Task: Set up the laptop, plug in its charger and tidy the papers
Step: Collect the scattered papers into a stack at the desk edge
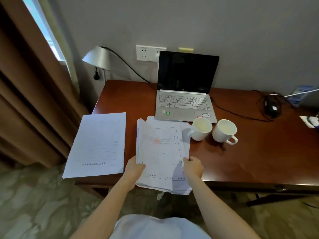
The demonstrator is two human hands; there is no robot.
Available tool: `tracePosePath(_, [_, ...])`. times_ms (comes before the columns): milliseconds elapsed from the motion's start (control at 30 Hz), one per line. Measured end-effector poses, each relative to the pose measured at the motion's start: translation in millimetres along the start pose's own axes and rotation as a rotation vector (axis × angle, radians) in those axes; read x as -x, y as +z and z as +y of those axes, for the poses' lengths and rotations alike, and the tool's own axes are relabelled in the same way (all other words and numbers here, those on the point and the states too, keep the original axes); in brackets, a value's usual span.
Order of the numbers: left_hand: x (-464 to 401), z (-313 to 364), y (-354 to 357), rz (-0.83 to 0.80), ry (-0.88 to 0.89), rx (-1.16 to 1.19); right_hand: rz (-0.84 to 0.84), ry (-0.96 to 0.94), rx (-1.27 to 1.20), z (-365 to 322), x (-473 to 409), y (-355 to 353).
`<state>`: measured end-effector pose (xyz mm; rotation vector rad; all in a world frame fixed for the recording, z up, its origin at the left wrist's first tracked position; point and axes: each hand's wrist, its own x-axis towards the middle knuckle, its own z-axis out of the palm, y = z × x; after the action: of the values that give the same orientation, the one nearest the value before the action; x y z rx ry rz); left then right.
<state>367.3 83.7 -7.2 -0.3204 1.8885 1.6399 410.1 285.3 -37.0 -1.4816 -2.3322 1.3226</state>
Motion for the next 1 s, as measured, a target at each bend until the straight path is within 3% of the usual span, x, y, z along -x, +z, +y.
tracePosePath(267, [22.1,3.6,-48.6,0.085,0.154,0.050,-0.076,0.090,-0.277,-22.7,21.2,13.2])
tracePosePath(500, [34.4,14.2,-144.2,0.148,0.212,0.058,-0.593,0.234,-0.555,-69.2,55.3,57.0])
tracePosePath(800, [12.1,9.9,-226.1,0.290,0.171,0.018,-0.649,-0.069,-0.464,-130.6,85.4,121.2])
tracePosePath(1000, [-23.6,12.3,-244.3,0.179,-0.061,-0.188,-0.494,-0.112,-0.020,-150.3,61.5,157.7])
